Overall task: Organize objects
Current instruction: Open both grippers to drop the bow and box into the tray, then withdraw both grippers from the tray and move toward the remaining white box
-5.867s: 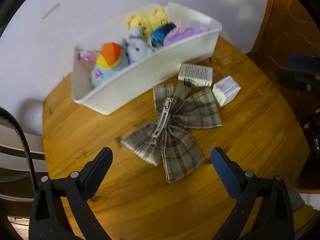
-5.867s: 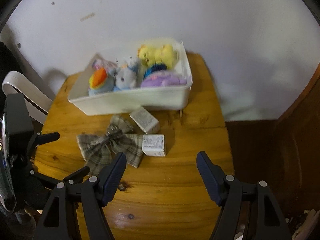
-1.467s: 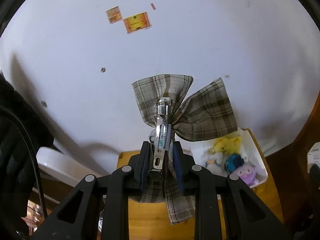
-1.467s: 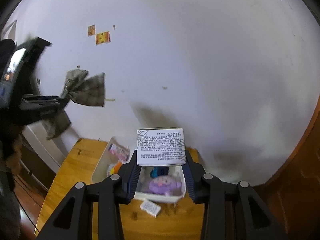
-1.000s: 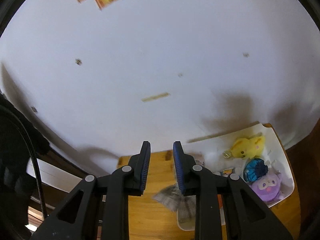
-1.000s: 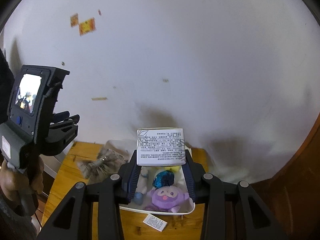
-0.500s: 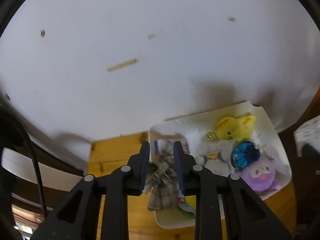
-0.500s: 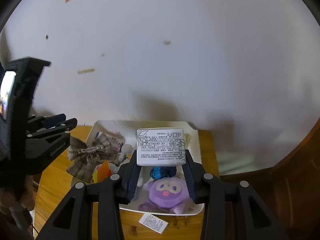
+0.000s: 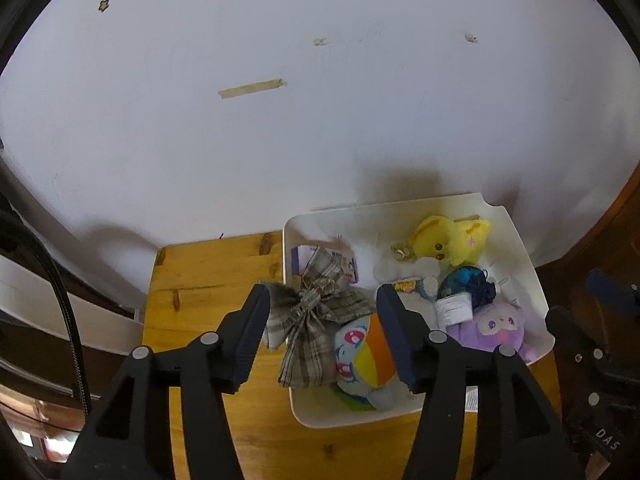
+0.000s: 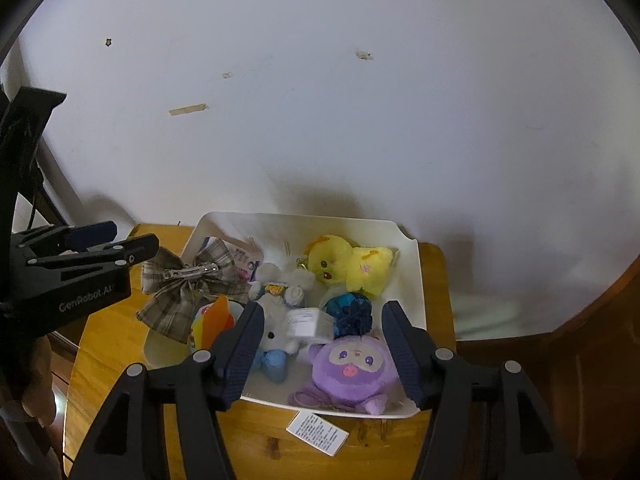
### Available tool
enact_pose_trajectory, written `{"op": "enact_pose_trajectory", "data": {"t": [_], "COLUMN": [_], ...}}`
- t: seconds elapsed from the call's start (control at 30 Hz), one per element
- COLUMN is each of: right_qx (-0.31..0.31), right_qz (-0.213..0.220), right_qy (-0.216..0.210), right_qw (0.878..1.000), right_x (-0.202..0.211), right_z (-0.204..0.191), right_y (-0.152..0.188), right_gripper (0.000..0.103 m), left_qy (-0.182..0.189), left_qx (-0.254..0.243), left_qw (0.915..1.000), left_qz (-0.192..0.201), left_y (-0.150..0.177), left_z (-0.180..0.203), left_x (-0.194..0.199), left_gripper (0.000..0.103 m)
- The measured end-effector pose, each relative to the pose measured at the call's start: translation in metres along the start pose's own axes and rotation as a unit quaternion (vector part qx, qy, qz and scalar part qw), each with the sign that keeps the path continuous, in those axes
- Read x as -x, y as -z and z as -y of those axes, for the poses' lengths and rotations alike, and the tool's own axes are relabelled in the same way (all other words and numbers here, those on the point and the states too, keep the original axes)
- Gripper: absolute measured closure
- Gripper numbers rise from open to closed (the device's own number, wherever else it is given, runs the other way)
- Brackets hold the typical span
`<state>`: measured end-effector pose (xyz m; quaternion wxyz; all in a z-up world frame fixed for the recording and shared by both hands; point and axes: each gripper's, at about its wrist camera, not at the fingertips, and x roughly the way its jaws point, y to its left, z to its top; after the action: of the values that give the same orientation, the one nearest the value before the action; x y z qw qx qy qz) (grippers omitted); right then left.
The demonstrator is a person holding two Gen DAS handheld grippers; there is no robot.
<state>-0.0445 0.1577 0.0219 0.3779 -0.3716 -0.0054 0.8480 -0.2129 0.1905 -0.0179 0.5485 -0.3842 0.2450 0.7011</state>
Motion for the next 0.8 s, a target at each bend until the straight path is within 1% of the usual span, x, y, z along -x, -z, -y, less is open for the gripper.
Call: {"op": "enact_pose_trajectory", "data": {"t": [0.1, 0.27, 0.53, 0.6, 0.67, 0.8], "right_qx": [0.0, 0.006, 0.009, 0.009, 0.01, 0.009], "right_qz": [0.002, 0.008, 0.029, 0.036, 0.043, 0.053], "right_qy": [-0.001, -0.002, -0.007, -0.007, -0.007, -0.009], "right_qw": [1.0, 1.0, 1.0, 0.999, 0.999, 0.999], "right_x": [0.005, 0.019, 0.058, 0.069, 0.08, 0.101], "right_z": [0.0, -0.001, -0.003, -0.003, -0.003, -0.004], "right_y": [0.003, 0.013, 0.027, 0.03, 0.034, 0.044], "right_gripper": [0.041, 0.041, 0.041, 0.041, 0.041, 0.041], "left_qy": [0.002, 0.002, 0.008, 0.006, 0.007, 0.009], "left_qx": [0.003, 0.007, 0.01, 0.006, 0.003, -0.005], "left_qw": [1.0, 1.0, 0.9999, 0.9998, 0.9997, 0.9994], "left_qz": [-0.005, 0.001, 0.01, 0.015, 0.021, 0.033], "left_y": [0.004, 0.01, 0.024, 0.028, 0.033, 0.044], "left_z": [-0.002, -0.006, -0.012, -0.012, -0.011, -0.008], "left_x": [0.003, 0.018, 0.056, 0.068, 0.08, 0.104], "left_gripper": [0.043, 0.043, 0.043, 0.042, 0.038, 0.036]}}
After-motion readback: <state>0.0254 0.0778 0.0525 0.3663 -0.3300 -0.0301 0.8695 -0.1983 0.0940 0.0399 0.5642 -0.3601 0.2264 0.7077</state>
